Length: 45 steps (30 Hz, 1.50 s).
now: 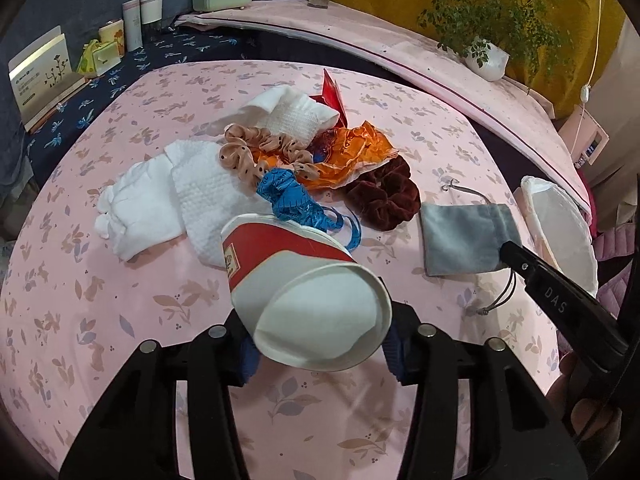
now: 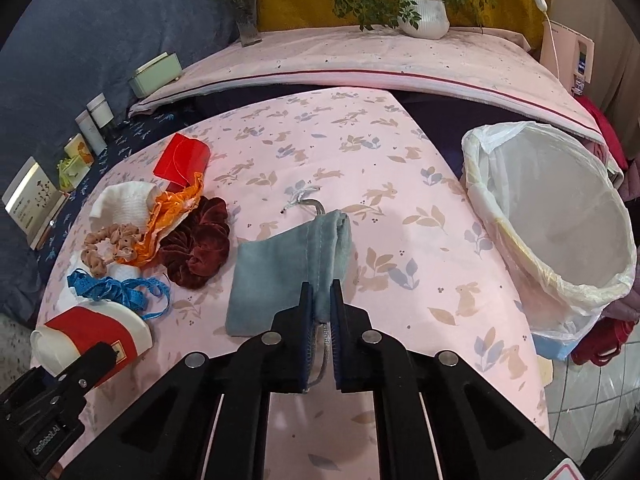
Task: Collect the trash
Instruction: 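Carry the pouch and cup over the white bin and open both tools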
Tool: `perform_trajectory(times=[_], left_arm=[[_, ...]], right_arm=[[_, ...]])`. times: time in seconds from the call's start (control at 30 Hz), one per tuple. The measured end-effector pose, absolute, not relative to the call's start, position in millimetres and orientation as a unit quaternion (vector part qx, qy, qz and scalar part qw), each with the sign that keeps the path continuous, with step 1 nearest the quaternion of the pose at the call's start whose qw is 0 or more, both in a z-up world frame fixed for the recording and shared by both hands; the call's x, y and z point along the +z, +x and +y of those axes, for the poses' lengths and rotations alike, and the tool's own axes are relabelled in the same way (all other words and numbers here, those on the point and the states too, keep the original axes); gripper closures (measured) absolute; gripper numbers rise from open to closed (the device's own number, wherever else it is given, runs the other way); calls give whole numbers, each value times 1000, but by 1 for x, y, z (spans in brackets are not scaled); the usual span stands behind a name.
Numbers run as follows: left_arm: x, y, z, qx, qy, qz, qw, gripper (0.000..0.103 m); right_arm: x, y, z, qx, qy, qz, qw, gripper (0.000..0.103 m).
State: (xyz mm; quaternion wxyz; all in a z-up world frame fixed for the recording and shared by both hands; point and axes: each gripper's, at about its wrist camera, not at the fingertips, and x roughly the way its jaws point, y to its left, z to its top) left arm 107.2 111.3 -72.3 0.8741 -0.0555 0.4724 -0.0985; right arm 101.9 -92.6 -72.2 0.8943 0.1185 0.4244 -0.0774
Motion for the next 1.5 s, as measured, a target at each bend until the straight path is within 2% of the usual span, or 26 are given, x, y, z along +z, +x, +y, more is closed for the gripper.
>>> perform_trajectory(times=[0.6,1.03,1.5], left_arm=[[-25,86,89,-139,-51,436,888,57],[1,92,-15,-235,-10,413,880,57],[3,111,-139,-329,18,405,853,57]], right_arm=[[-25,76,-115,-73,139,366,917,95],[-8,55,-190,-132,167,331,919,95],[-20,39,-290,-208,196,321,903,95]])
